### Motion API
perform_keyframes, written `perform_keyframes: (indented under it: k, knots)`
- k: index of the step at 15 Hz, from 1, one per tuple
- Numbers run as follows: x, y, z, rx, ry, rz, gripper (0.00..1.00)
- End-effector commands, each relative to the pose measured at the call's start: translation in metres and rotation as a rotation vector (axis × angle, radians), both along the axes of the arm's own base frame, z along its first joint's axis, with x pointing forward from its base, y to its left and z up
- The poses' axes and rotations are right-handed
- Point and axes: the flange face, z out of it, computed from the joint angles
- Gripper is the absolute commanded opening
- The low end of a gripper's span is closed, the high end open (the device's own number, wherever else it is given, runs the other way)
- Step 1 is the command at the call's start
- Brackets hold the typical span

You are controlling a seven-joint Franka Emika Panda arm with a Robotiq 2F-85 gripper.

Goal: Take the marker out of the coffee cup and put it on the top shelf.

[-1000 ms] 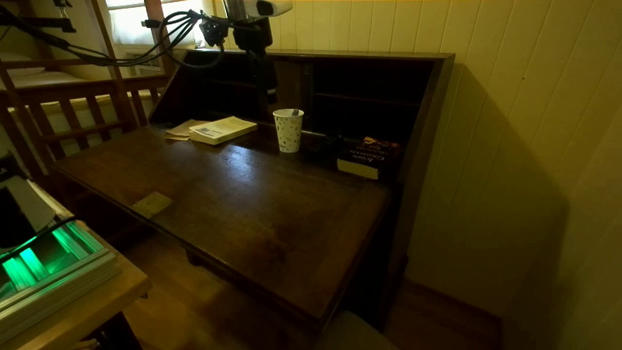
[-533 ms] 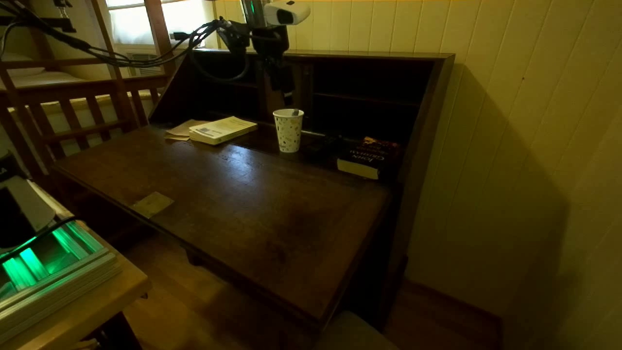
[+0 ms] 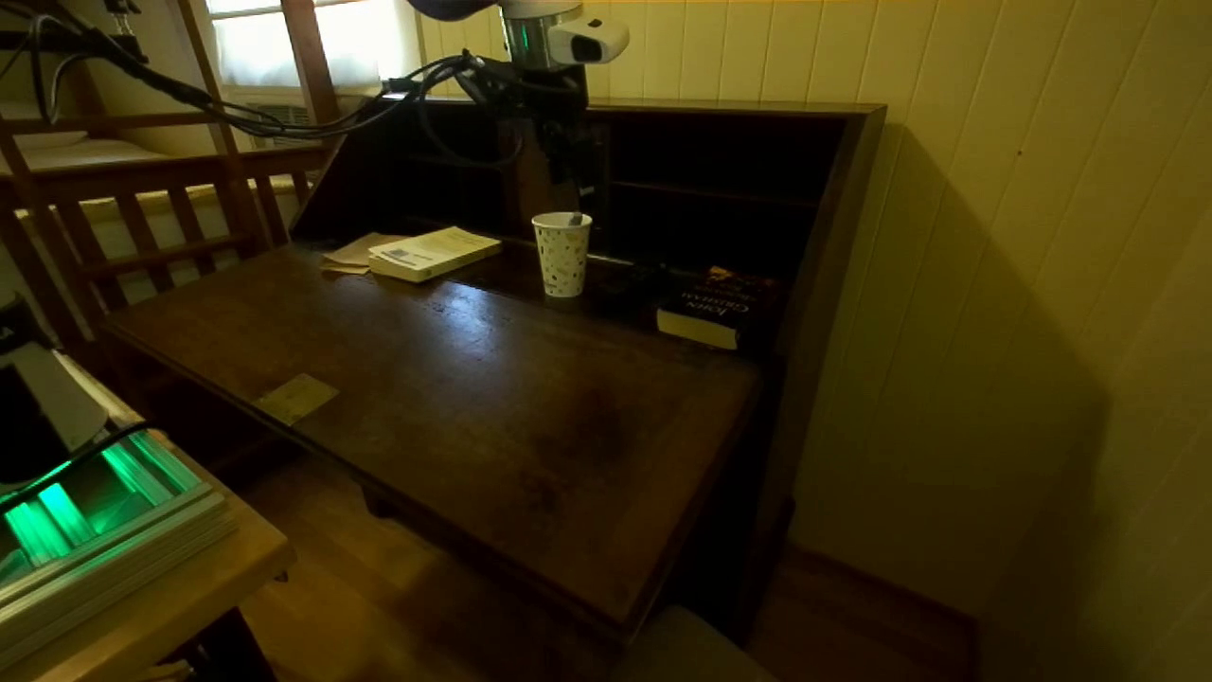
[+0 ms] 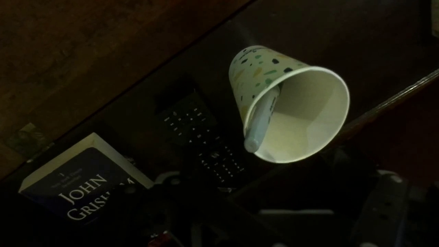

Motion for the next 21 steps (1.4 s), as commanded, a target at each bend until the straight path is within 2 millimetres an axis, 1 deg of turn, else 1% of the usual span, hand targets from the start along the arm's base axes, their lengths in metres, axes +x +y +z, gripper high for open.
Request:
perform_keyframes:
  k: [1, 5, 6, 8, 10, 11, 12, 15, 18, 19, 20, 21]
  knots:
    - [0.0086, -0.0002, -0.0048, 0.018, 0.020, 0.018, 1.00]
    - [0.0063, -0.0041, -0.0057, 0.015, 0.025, 0.013, 1.00]
    - [0.0055, -0.0054, -0.0052, 0.016, 0.025, 0.012, 0.93]
    - [0.0049, -0.0073, -0.0057, 0.016, 0.023, 0.008, 0.66]
    - [0.0047, -0.0076, -0.0064, 0.016, 0.023, 0.008, 0.53]
    - [0.0050, -0.0072, -0.0068, 0.016, 0.024, 0.009, 0.54]
    - [0.0053, -0.0068, -0.0072, 0.017, 0.025, 0.010, 0.59]
    - [0.0064, -0.0057, -0.0094, 0.018, 0.029, 0.014, 0.52]
    - [0.0083, -0.0051, -0.0116, 0.022, 0.021, 0.014, 0.62]
    - [0.0090, -0.0047, -0.0118, 0.022, 0.019, 0.013, 0.67]
    - [0.0095, -0.0041, -0.0121, 0.021, 0.019, 0.016, 0.65]
    - [0.0101, -0.0037, -0.0128, 0.021, 0.020, 0.017, 0.70]
